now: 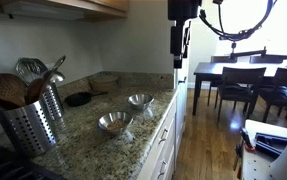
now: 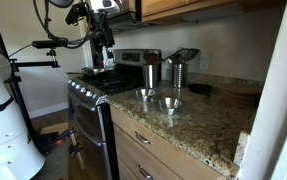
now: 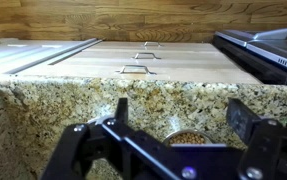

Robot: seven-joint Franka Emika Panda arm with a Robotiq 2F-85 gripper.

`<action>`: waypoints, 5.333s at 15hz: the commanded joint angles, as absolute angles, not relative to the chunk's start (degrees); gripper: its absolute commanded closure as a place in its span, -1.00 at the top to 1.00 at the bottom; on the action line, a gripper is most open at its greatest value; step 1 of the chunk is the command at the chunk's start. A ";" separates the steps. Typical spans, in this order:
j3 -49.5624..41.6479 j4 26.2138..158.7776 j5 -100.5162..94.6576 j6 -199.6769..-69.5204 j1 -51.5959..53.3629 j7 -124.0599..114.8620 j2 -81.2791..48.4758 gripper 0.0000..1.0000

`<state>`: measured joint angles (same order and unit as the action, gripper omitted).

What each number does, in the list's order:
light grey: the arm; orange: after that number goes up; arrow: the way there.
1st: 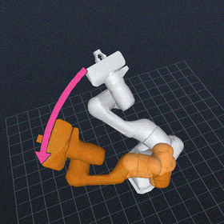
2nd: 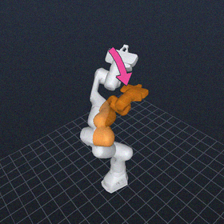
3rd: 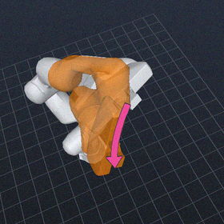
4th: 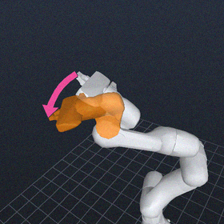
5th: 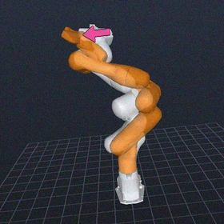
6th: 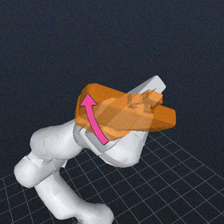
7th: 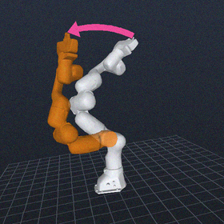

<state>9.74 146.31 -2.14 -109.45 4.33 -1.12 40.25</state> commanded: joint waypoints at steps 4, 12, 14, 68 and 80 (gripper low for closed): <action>8.95 146.16 -2.72 -109.28 5.30 -1.66 40.11 1.00; 8.95 146.16 -2.72 -109.28 5.30 -1.66 40.11 1.00; 8.95 146.16 -2.72 -109.28 5.30 -1.66 40.11 1.00; 10.98 123.71 -15.72 -139.55 11.30 5.81 -12.04 1.00; 10.32 119.34 -16.75 -138.40 12.01 4.99 -17.51 1.00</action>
